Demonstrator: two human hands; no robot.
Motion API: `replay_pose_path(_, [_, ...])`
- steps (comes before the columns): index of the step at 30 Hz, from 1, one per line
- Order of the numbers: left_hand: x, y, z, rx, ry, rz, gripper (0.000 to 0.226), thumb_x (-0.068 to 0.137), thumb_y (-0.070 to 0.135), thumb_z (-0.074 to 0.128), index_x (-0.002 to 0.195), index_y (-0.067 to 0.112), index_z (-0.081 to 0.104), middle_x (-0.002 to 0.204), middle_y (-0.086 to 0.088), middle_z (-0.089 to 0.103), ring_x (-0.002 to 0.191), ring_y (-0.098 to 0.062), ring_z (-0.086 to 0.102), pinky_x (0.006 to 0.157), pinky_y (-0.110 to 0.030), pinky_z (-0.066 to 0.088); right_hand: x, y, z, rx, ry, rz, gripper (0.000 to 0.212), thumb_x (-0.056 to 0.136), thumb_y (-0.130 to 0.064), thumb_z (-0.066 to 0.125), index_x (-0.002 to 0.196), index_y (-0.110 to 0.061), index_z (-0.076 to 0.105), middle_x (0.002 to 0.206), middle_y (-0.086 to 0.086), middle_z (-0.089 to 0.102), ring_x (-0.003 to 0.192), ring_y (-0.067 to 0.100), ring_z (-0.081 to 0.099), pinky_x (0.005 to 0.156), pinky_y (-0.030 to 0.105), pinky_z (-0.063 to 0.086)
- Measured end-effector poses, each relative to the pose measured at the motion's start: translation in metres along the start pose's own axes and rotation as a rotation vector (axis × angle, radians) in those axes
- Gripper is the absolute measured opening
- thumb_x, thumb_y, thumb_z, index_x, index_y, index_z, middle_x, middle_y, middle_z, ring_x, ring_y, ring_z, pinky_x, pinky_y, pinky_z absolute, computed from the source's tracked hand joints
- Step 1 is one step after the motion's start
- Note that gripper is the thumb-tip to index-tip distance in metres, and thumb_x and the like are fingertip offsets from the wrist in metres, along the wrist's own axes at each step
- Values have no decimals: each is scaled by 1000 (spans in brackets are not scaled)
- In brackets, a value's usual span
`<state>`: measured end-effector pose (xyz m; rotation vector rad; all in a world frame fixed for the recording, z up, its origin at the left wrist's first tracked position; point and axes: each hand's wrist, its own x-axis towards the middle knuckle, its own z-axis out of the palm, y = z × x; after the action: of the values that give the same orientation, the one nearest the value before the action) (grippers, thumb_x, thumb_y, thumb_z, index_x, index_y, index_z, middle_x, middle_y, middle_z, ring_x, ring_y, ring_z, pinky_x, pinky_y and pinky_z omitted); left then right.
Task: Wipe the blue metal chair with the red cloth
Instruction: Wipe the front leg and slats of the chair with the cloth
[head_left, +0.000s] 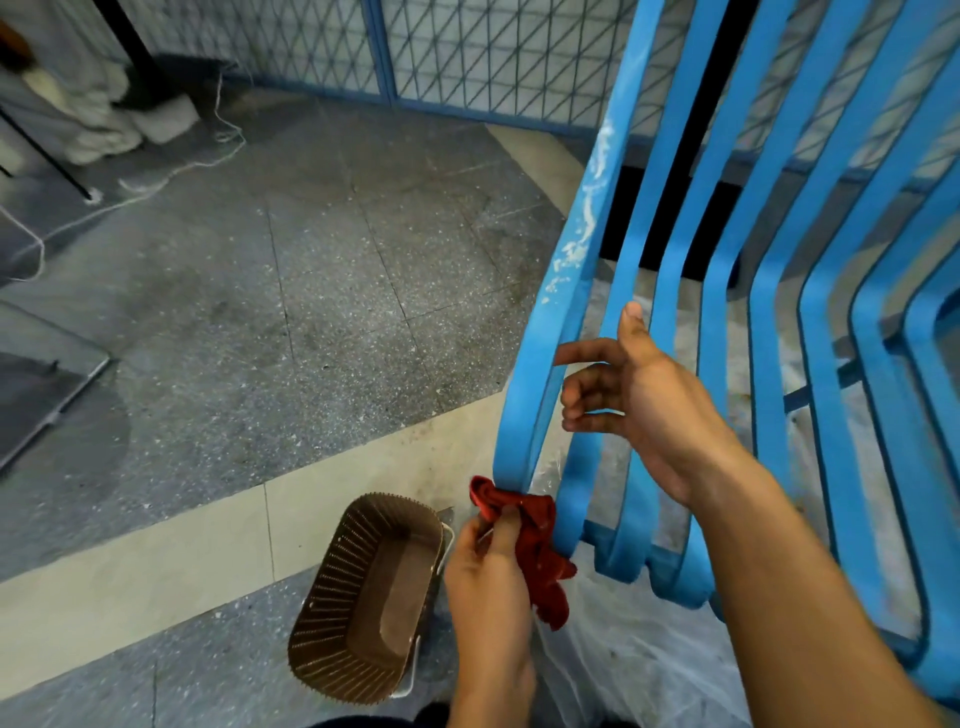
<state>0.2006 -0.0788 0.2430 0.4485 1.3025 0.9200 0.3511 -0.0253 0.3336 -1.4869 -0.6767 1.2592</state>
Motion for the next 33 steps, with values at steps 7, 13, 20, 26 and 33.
replay_pose_path(7, [-21,42,-1,35,116,176,10,98,13,65,108,13,68,72,-15,77,56,-36,69,57,-42,60,-5,-14,-9,13,130,-142,69,103,-60,22,95,-16,74,70,9,66,70,22,63,77,39,56])
replay_pose_path(13, [-27,100,9,140,111,477,13,92,26,72,105,30,72,92,-10,79,84,-44,74,82,-65,59,-3,-25,-11,59,254,-262,59,102,-60,26,103,-23,71,83,4,71,80,22,68,80,39,53])
replay_pose_path(20, [-18,168,62,407,-129,798,19,100,23,64,103,42,67,95,9,78,86,-12,75,68,-19,60,-1,-22,-7,58,262,-277,66,94,-66,25,107,-23,74,99,2,77,90,21,72,84,36,57])
replay_pose_path(26, [15,193,122,786,-200,936,19,100,26,63,116,33,70,104,14,75,95,-4,70,93,-38,59,4,-20,-5,25,213,-238,74,95,-65,20,105,-19,76,99,8,79,93,27,74,85,39,56])
replay_pose_path(33, [30,190,130,1288,-242,1067,26,103,30,54,124,33,70,121,7,67,113,-16,60,98,-35,48,4,-20,-18,36,241,-276,78,87,-72,20,107,-20,76,93,7,79,89,23,74,84,37,55])
